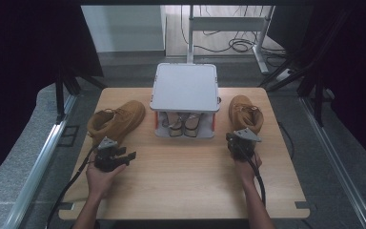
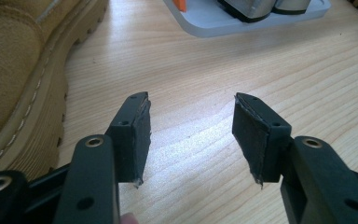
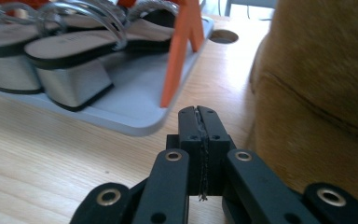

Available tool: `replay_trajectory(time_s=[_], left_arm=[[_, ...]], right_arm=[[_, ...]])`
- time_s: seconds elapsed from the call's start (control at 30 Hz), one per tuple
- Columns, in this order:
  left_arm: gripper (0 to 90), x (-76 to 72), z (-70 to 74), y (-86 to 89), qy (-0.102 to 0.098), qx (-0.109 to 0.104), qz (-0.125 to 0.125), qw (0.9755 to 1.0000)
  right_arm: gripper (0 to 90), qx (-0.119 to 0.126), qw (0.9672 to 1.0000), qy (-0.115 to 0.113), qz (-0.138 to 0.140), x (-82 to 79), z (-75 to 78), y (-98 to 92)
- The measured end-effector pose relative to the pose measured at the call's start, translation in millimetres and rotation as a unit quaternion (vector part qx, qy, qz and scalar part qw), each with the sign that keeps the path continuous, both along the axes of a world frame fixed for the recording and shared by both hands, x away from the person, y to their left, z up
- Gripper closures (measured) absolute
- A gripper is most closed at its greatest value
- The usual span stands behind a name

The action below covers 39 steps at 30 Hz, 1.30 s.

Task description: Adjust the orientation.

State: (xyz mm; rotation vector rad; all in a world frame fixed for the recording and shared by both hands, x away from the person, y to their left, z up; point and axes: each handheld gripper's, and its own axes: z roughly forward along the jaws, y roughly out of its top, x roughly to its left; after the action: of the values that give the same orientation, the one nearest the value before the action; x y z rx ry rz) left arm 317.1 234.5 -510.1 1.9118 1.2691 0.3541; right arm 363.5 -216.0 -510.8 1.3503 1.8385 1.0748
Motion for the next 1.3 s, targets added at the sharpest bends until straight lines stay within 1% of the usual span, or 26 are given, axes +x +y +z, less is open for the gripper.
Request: replay_trajectory(time_s=[0.17,0.23,0.33,0.43,0.67,0.9,0.97,1.03,1.3], left_arm=[[47.1,-0.3,0.3,-0.2,-0.001,0.001,0.000,1.0000],[47.1,-0.2,-0.1,-0.4,0.000,0.002,-0.001,1.0000],[47.1,0.1,-1.0,-0.9,0.001,0.005,-0.001,1.0000],[47.0,0.3,-1.6,-1.0,0.002,0.007,-0.003,1.0000],[46.9,0.2,-1.6,-0.6,0.002,0.008,-0.002,1.0000],[46.7,0.1,-1.5,0.3,0.002,0.010,0.000,0.9999],[46.5,0.2,-1.3,0.8,0.001,0.011,-0.001,0.9999],[46.4,0.2,-1.0,1.2,0.001,0.010,0.000,0.9999],[46.0,0.2,-0.7,2.6,0.001,0.011,0.001,0.9999]], right_arm=[[88.8,-0.011,0.9998,0.008,-0.012,-0.2,-5.4,-7.5],[88.8,-0.010,0.9997,0.010,-0.017,0.3,-7.0,-10.7],[88.9,-0.009,0.9998,0.011,-0.015,0.6,-8.4,-13.2],[88.9,-0.018,0.9997,0.009,-0.014,0.3,-8.8,-12.2],[88.9,-0.013,0.9998,0.008,-0.010,-1.6,-9.6,-15.5],[89.0,-0.015,0.9998,0.010,-0.006,-2.6,-8.4,-17.7],[89.0,-0.018,0.9998,0.011,-0.008,-3.4,-8.1,-20.2],[89.0,-0.011,0.9998,0.012,-0.009,-4.7,-7.9,-23.6],[89.1,-0.009,0.9997,0.014,-0.019,-8.3,-7.4,-33.8]])
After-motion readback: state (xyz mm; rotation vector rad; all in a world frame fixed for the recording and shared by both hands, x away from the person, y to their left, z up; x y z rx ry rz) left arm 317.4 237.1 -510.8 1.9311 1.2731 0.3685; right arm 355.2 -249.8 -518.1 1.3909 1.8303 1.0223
